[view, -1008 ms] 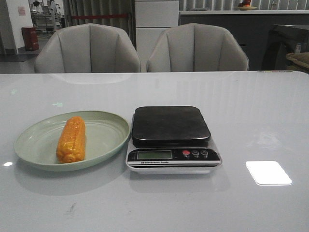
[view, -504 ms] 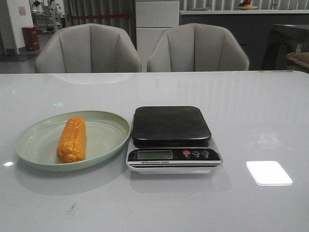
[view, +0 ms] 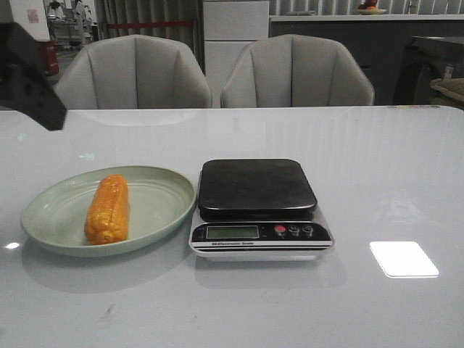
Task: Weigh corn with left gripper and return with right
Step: 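Lower the left gripper over the corn cob on the green plate and close, then lift the corn with the left gripper and carry it onto the scale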
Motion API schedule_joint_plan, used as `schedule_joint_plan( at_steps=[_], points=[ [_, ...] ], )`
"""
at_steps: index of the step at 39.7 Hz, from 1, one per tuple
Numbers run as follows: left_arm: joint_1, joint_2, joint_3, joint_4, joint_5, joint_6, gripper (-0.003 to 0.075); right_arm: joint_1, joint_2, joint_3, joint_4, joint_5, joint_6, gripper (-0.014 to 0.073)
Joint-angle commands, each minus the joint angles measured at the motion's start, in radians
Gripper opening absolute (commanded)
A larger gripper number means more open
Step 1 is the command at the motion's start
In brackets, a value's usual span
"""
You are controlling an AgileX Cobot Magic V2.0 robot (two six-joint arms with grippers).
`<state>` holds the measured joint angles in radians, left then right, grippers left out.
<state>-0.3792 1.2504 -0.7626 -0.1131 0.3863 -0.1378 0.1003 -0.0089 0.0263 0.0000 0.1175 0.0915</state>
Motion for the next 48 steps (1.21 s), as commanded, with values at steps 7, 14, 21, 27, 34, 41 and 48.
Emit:
schedule_joint_plan(
  at_steps=[7, 14, 21, 27, 34, 41, 48],
  points=[
    [-0.062, 0.215, -0.165, -0.043, -0.003, -0.015, 0.0641, -0.006, -0.020, 0.010, -0.007, -0.075, -0.006, 0.0148],
    [-0.077, 0.341, -0.236, -0.083, 0.030, -0.029, 0.0640, -0.006, -0.020, 0.010, -0.007, -0.075, -0.006, 0.0148],
    [-0.077, 0.430, -0.268, -0.085, 0.050, -0.060, 0.0636, -0.006, -0.020, 0.010, -0.007, -0.075, -0.006, 0.0148],
    [-0.077, 0.484, -0.278, -0.085, 0.068, -0.063, 0.0566, -0.006, -0.020, 0.010, -0.007, -0.075, -0.006, 0.0148],
    [-0.077, 0.494, -0.284, -0.094, 0.066, -0.063, 0.0341, -0.006, -0.020, 0.010, -0.007, -0.075, -0.006, 0.0148],
    [-0.095, 0.494, -0.366, -0.094, 0.116, -0.040, 0.0125, -0.006, -0.020, 0.010, -0.007, -0.075, -0.006, 0.0148],
    [-0.162, 0.494, -0.481, -0.094, 0.114, -0.030, 0.0115, -0.006, -0.020, 0.010, -0.007, -0.075, -0.006, 0.0148]
  ],
)
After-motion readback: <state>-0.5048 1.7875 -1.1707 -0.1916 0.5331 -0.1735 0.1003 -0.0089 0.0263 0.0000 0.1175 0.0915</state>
